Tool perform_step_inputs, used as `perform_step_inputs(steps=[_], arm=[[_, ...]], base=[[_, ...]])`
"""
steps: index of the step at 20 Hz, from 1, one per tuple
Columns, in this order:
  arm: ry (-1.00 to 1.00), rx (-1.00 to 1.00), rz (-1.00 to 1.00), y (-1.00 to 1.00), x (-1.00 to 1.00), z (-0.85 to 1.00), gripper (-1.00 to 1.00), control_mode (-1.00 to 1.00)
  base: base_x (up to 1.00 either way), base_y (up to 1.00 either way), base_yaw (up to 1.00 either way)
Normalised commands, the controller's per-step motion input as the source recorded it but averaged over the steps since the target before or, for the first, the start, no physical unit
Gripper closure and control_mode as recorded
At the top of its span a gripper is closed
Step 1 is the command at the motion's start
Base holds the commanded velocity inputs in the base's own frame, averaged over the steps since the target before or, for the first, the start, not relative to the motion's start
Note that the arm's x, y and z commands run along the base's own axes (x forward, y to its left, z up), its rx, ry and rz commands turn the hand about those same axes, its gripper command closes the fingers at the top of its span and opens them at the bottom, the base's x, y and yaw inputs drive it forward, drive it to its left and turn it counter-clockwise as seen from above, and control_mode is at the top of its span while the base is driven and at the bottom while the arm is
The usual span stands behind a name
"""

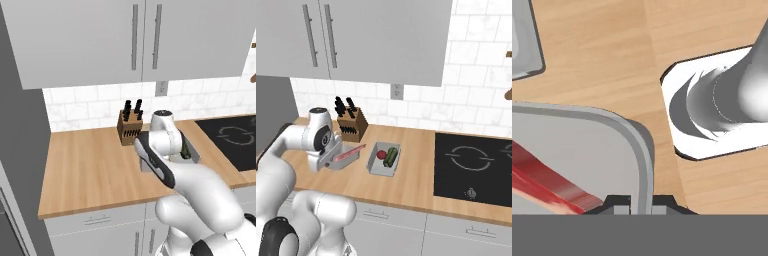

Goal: Take the meat container that has the steak and place it on the second highest rack of the freezer. Then take the vegetable container that has the tomato and cucumber and place it on the highest rack of the freezer.

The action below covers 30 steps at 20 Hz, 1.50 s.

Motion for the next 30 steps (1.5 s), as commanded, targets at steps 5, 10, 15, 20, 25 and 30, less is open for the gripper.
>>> perform_step_inputs(steps=[5, 10, 15, 20, 25, 30], arm=[[0.01, 0.00, 0.00, -0.56, 0.00, 0.28, 1.00, -1.00], [-0.02, -0.02, 0.00, -0.28, 0.00, 0.42, 1.00, -1.00], [-0.06, -0.04, 0.04, -0.02, -0.01, 0.50, 1.00, -1.00], [-0.25, -0.02, 0.20, -0.18, -0.40, 0.40, 1.00, -1.00], [-0.36, 0.00, 0.17, -0.01, -0.30, 0.28, 1.00, -1.00], [-0.15, 0.00, 0.03, -0.03, -0.25, 0.24, 1.00, -1.00]], base=[[0.00, 0.00, 0.00], [0.00, 0.00, 0.00], [0.00, 0.00, 0.00], [0.00, 0.00, 0.00], [0.00, 0.00, 0.00], [0.00, 0.00, 0.00]])
